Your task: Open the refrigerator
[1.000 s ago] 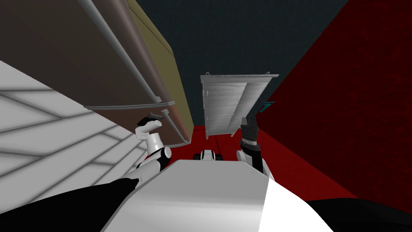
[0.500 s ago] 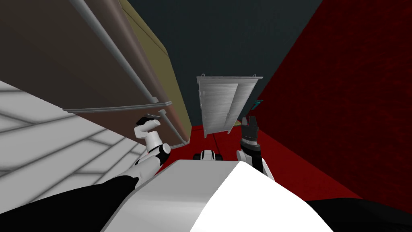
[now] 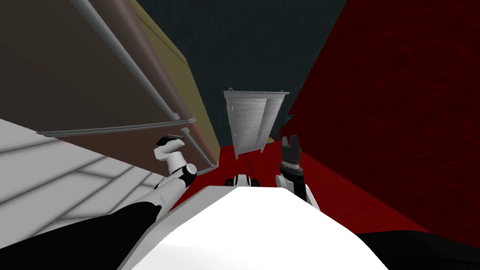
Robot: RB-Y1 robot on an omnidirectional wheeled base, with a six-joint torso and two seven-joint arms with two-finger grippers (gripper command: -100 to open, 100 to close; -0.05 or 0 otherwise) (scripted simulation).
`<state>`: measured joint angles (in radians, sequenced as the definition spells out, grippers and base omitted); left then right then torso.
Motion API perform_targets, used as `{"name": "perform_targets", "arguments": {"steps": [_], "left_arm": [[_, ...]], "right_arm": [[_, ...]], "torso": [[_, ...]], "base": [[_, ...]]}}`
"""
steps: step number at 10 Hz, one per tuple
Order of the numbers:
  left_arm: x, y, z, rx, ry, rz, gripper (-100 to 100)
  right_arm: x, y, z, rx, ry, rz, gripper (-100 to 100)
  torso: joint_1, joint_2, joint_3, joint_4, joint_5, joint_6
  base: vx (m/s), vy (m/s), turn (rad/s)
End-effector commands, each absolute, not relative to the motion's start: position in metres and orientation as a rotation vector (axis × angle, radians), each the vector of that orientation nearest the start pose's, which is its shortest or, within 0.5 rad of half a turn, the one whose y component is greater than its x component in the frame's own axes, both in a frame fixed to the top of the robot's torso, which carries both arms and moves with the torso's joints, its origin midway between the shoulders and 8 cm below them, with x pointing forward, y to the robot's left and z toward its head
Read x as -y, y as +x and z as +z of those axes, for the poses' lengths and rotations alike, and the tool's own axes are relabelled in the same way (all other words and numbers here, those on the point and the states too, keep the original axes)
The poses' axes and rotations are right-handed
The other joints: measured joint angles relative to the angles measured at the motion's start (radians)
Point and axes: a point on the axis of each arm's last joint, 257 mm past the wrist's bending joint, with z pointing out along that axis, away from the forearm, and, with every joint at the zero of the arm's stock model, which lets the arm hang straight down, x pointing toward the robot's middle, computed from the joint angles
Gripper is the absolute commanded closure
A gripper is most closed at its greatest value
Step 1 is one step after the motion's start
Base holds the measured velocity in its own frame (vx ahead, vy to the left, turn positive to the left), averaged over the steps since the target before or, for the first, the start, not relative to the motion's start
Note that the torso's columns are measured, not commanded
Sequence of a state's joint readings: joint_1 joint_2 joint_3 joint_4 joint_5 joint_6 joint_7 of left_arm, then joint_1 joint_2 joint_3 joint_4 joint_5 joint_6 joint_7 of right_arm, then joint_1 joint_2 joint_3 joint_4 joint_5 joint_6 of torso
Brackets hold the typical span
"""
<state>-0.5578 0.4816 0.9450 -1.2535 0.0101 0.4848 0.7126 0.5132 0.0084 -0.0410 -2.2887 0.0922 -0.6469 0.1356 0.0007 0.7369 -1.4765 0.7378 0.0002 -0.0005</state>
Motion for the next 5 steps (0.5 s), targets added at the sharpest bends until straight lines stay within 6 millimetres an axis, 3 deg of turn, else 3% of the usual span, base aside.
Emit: {"name": "perform_targets", "arguments": {"steps": [1, 2, 3, 4, 5], "left_arm": [[-0.714, 0.500, -0.060, 0.062, -1.819, -1.217, 100], [-0.697, 0.506, -0.073, 0.022, -1.855, -1.221, 100], [-0.697, 0.504, -0.058, 0.024, -1.822, -1.235, 100], [-0.679, 0.511, -0.075, -0.018, -1.866, -1.238, 100], [-0.678, 0.509, -0.065, -0.017, -1.845, -1.248, 100]], "right_arm": [[0.274, 0.315, 0.049, -0.590, 0.435, 1.104, 0], [0.274, 0.315, 0.049, -0.591, 0.435, 1.104, 0], [0.274, 0.315, 0.049, -0.591, 0.435, 1.104, 0], [0.274, 0.315, 0.049, -0.591, 0.435, 1.104, 0], [0.274, 0.315, 0.049, -0.591, 0.435, 1.104, 0]], "torso": [[0.000, -0.003, -0.002, -0.001, 0.000, 0.000], [0.000, -0.006, -0.004, -0.002, 0.000, -0.001], [0.000, -0.011, -0.007, -0.003, 0.000, 0.000], [-0.001, -0.005, -0.004, -0.002, 0.000, 0.002], [-0.001, 0.001, 0.000, 0.000, 0.000, 0.001]], "base": [[0.072, 0.002, 0.286], [0.215, -0.002, 0.448], [0.190, -0.015, 0.192], [0.152, -0.016, 0.224], [0.099, -0.017, 0.148]]}}
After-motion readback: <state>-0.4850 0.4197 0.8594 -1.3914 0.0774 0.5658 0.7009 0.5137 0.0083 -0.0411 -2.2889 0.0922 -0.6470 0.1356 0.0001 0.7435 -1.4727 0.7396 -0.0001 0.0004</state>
